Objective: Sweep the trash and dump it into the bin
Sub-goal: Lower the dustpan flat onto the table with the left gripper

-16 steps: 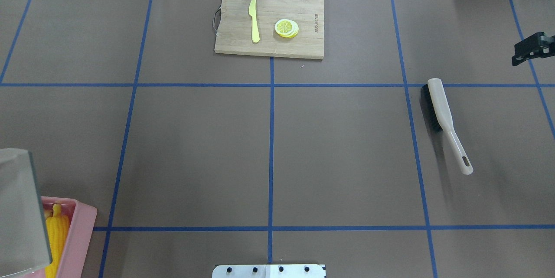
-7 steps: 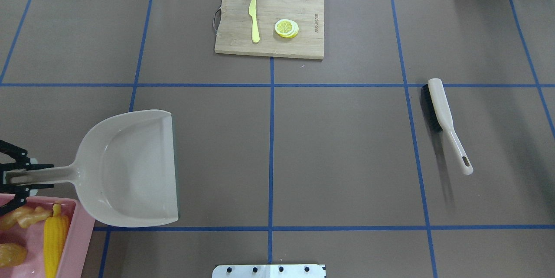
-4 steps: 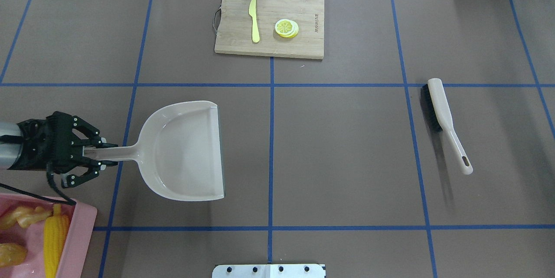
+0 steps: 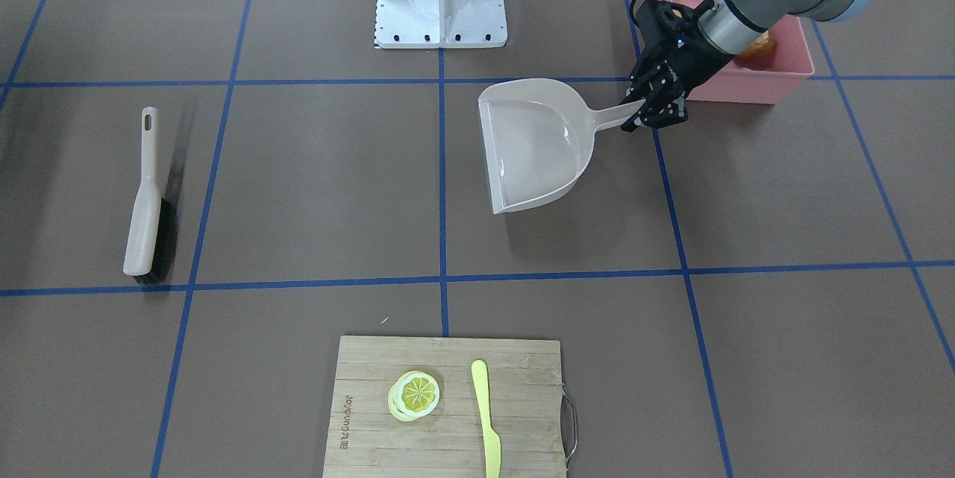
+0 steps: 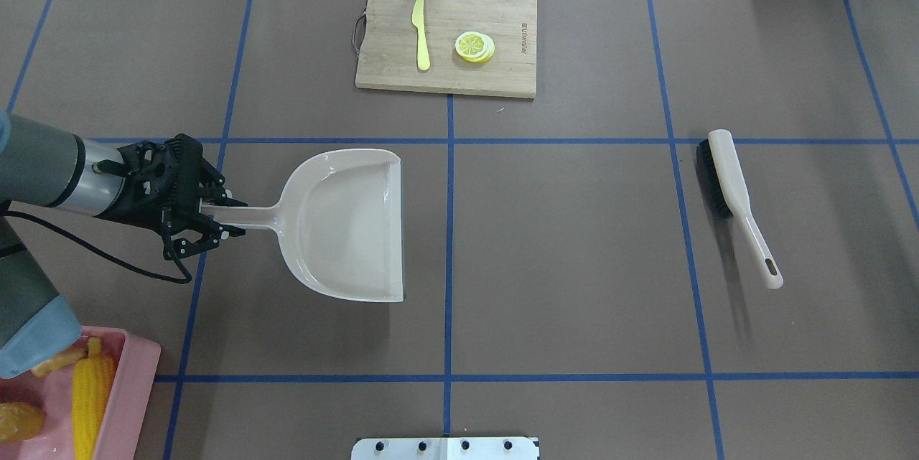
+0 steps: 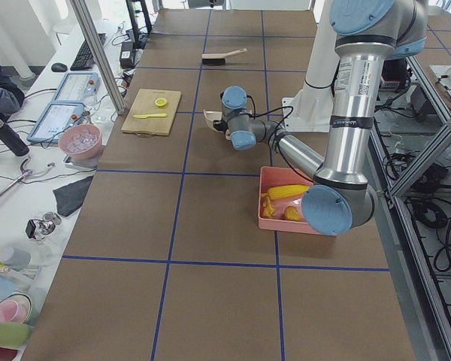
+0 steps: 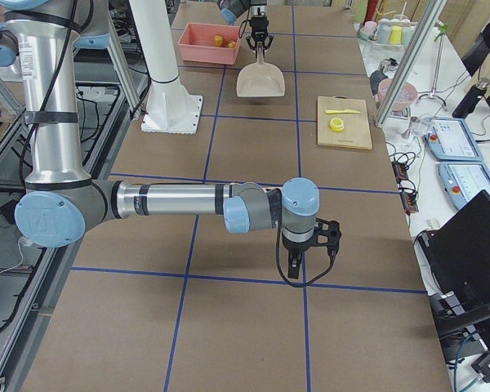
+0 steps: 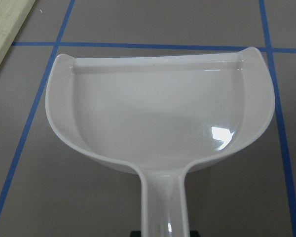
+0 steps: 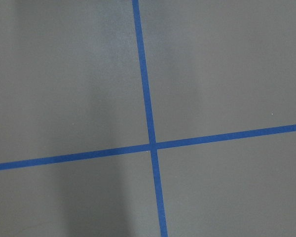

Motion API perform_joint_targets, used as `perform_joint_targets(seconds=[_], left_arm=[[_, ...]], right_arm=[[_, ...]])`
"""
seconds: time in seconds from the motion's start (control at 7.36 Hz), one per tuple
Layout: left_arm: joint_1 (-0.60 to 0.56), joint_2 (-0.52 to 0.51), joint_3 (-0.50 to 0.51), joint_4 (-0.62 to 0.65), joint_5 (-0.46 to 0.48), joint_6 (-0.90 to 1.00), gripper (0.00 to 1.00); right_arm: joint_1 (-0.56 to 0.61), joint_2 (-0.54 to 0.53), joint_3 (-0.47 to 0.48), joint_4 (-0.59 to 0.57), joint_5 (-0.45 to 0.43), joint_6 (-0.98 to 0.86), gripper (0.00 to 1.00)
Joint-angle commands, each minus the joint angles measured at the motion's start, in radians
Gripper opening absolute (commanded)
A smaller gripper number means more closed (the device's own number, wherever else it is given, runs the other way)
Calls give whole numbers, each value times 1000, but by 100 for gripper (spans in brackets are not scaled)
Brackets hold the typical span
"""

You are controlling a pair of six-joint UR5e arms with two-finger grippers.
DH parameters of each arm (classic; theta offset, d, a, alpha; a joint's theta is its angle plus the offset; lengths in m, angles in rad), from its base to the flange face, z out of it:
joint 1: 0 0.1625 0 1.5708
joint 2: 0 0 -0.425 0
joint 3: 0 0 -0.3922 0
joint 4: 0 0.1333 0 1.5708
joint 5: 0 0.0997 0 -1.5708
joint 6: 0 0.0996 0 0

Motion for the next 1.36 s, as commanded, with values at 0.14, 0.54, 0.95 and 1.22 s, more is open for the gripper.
perform_joint_targets(seconds=[0.14,0.54,0.95,1.22], left_arm=[[-10,-49,56,40,-2,101,2],[-12,-101,113,42,-10,87,3],[0,-114,128,44,-19,64,9],[13,-115,136,45,-20,64,14]], right_arm=[[0,1,-6,2,-4,0,100],[-1,1,-7,2,-4,0,100],[0,1,-9,0,5,1,100],[0,2,-4,-1,19,1,100]])
